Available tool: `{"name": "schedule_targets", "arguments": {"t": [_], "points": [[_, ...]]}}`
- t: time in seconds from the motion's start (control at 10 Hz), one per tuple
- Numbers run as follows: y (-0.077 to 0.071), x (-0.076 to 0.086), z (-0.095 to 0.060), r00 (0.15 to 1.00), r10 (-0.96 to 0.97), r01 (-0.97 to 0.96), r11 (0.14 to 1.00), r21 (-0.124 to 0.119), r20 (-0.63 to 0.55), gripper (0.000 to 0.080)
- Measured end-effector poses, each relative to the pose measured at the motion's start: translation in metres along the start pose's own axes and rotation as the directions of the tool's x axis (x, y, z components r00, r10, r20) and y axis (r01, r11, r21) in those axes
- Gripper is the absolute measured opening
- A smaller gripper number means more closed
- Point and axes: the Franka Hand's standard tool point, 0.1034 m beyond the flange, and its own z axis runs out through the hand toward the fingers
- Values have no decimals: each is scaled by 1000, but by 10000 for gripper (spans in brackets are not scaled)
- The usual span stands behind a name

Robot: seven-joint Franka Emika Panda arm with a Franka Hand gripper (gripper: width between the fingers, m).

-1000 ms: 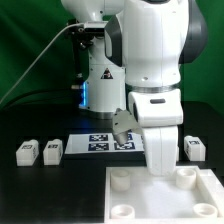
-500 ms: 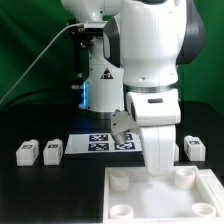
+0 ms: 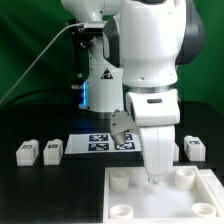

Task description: Assemble one leg

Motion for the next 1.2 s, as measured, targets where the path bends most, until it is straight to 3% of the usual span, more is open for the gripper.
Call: {"name": "schedule_targets", "arguments": {"t": [0.7,0.9,1.2], "points": [[0,0,-1,997,75,-75,997,-1,0,649],[-4,16,-14,983,184,-184,983,-20,-2,649],[-10,50,-31,857,515,-516,856,-36,-19,649]]}}
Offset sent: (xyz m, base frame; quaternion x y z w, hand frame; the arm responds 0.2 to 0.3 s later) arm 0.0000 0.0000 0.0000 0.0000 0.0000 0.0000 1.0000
